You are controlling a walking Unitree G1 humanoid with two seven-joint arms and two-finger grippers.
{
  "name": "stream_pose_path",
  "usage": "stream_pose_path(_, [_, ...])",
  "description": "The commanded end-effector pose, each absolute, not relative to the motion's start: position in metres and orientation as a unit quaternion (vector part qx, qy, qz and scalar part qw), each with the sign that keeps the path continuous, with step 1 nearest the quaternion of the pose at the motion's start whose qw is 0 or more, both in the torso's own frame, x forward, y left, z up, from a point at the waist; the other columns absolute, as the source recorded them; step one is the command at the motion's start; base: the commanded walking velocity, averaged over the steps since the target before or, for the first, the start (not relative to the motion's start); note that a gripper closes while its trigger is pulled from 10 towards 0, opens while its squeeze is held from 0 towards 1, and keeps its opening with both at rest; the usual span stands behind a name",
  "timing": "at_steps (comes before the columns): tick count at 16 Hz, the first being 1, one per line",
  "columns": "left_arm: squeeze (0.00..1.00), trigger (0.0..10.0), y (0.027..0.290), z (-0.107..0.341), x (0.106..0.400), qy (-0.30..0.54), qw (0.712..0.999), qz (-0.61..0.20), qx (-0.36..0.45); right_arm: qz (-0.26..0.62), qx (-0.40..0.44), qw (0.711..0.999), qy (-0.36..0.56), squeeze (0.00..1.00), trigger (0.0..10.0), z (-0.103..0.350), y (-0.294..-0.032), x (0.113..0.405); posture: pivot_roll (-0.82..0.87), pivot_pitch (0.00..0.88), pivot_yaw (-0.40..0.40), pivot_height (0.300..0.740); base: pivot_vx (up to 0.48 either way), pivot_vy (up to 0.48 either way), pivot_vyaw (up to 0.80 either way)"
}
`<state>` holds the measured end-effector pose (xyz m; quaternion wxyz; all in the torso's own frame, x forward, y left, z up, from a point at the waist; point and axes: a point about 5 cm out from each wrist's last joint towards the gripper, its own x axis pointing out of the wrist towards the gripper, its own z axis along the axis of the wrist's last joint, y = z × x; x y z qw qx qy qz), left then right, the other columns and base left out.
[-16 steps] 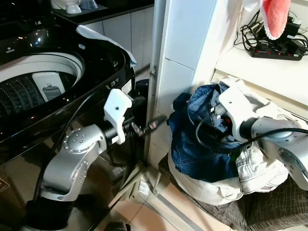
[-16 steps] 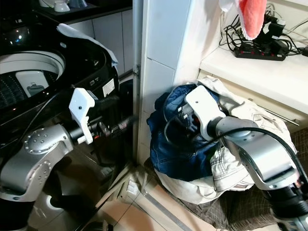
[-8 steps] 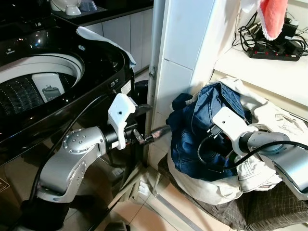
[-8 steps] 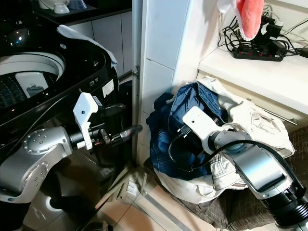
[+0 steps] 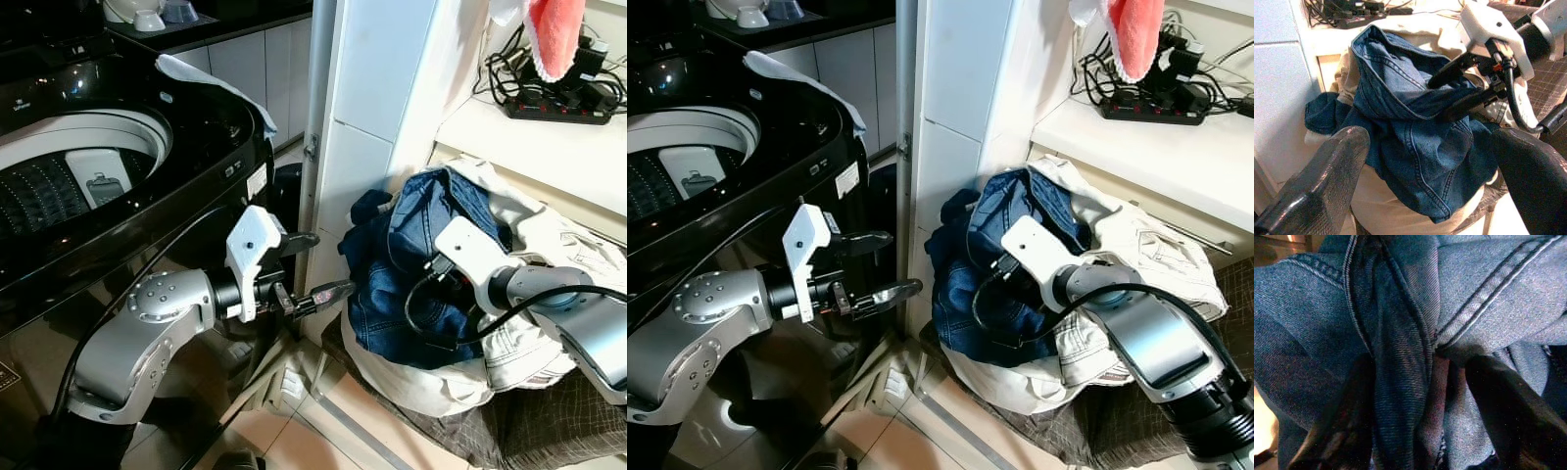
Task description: Clothes washing
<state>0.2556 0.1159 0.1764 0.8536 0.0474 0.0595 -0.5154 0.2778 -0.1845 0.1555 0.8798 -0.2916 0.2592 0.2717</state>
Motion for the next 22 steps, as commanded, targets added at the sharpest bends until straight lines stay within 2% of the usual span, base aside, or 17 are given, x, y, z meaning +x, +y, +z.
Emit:
stream_pose_path(1, [0.00,10.0,0.114,0.179,0.253,0.058,0.848,-0.524,0.051,0.265,-0.292,0.883,0.256,0.00,0.0,0.158,-0.190,0.279,0.02,0.000,-0.046,0.740,0.000,0.000,0.00])
stream_pose_path(13, [0.00,10.0,0.114,0.179,0.255,0.044,0.854,-0.513,0.069,0.278,-0.211,0.907,0.235,0.00,0.0,0.171,-0.185,0.281,0.02,0.000,-0.046,0.740,0.000,0.000,0.00])
stream_pose_path(16, [0.00,10.0,0.115,0.186,0.265,-0.006,0.881,-0.464,0.092,0.281,-0.099,0.939,0.174,0.00,0.0,0.199,-0.178,0.290,0.02,0.000,-0.048,0.740,0.000,0.000,0.00])
stream_pose_path(18, [0.00,10.0,0.116,0.189,0.270,-0.018,0.890,-0.446,0.096,0.278,-0.075,0.945,0.154,0.00,0.0,0.208,-0.177,0.293,0.02,0.000,-0.049,0.740,0.000,0.000,0.00])
stream_pose_path(19, [0.00,10.0,0.117,0.202,0.279,-0.059,0.902,-0.416,0.098,0.284,0.005,0.956,0.076,0.00,0.0,0.243,-0.170,0.302,0.02,0.000,-0.050,0.740,0.000,0.000,0.00])
stream_pose_path(20, [0.29,10.0,0.116,0.212,0.282,-0.082,0.904,-0.407,0.101,0.292,0.048,0.954,0.036,0.00,0.0,0.263,-0.166,0.306,0.02,0.000,-0.050,0.740,0.000,0.000,0.00])
stream_pose_path(21, [1.00,10.0,0.115,0.227,0.285,-0.108,0.904,-0.403,0.094,0.305,0.101,0.947,-0.008,0.00,0.0,0.286,-0.162,0.309,0.01,0.000,-0.049,0.740,0.000,0.000,0.00])
stream_pose_path(22, [1.00,10.0,0.114,0.233,0.285,-0.118,0.903,-0.404,0.088,0.311,0.125,0.942,-0.023,0.00,0.0,0.295,-0.161,0.310,0.01,0.000,-0.049,0.740,0.000,0.000,0.00])
